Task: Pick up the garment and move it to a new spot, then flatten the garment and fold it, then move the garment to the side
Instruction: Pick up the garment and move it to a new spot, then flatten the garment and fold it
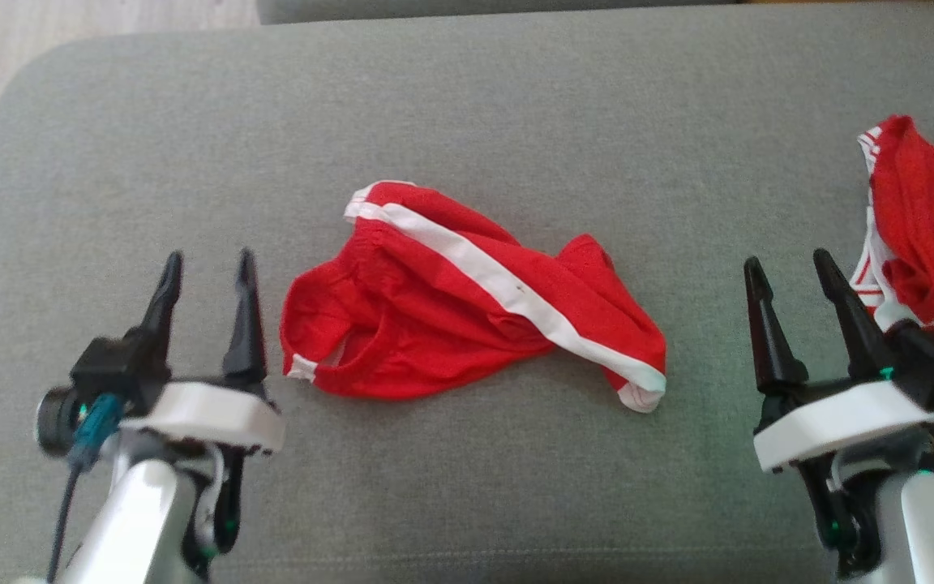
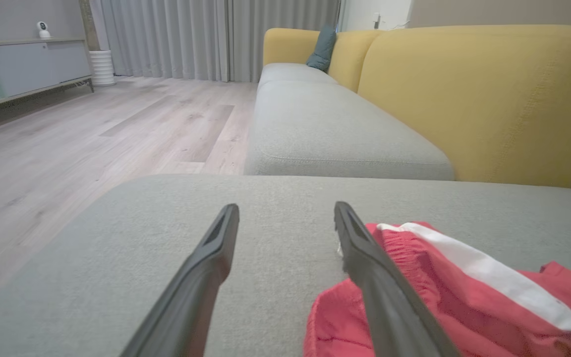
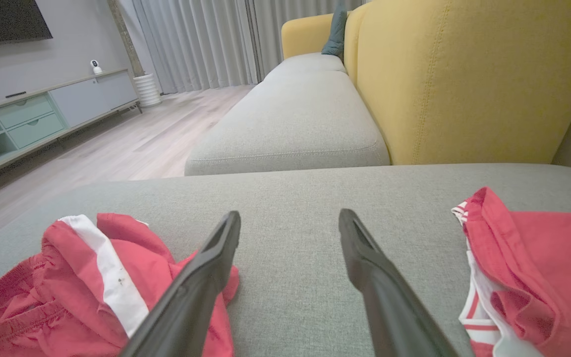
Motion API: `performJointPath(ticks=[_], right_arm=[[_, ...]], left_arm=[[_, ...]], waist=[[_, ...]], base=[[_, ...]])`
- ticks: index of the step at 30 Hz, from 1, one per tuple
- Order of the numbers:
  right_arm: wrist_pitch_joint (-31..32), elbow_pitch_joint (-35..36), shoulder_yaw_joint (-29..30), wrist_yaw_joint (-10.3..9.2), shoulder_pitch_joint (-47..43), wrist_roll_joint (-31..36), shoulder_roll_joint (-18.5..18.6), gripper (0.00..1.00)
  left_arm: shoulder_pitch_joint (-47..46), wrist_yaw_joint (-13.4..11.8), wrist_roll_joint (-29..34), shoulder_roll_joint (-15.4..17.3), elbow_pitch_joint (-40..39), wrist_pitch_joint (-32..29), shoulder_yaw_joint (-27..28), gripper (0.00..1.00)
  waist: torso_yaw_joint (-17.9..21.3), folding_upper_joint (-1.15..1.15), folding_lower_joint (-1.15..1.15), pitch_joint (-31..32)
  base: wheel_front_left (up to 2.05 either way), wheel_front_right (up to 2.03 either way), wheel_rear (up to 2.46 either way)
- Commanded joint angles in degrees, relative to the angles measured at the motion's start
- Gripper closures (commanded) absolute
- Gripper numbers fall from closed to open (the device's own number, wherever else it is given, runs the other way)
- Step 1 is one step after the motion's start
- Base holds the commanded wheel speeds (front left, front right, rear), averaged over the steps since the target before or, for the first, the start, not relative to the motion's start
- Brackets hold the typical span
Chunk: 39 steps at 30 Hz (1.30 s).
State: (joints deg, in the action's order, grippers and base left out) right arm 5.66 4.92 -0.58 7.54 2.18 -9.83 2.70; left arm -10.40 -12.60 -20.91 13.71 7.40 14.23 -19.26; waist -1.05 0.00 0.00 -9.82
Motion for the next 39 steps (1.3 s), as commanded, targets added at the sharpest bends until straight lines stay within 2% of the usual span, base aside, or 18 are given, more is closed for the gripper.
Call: performJointPath(ticks=[1,8,20,39], right_arm=[[0.18,2.33,-0.96,-0.05,-0.09,0.42,0.18,0.0],[1.18,2.51,-0.7,-0.05,-1.9,0.88,0.18,0.0],[1.61,3.19,-0.13,-0.05,-5.35,-0.07,0.18,0.0],[1.35,3.66,0.03,-0.05,-5.46,-0.91,0.18,0.0]], left_arm=[[-1.08,-0.16,-0.29,1.58,-2.08,0.64,2.72,0.0],[3.16,0.62,-1.09,2.57,-3.04,0.71,3.77,0.0],[7.09,0.48,-1.4,2.78,-3.65,0.66,3.26,0.0],[7.0,0.44,-1.85,3.63,-4.15,-0.07,2.61,0.0]], waist=[[-0.6,0.0,0.0,0.63],[-1.51,0.0,0.0,2.95],[-0.52,0.0,0.0,5.99],[-0.49,0.0,0.0,5.59]], base=[[0.0,0.0,0.0],[0.0,0.0,0.0],[0.0,0.0,0.0],[0.0,0.0,0.0]])
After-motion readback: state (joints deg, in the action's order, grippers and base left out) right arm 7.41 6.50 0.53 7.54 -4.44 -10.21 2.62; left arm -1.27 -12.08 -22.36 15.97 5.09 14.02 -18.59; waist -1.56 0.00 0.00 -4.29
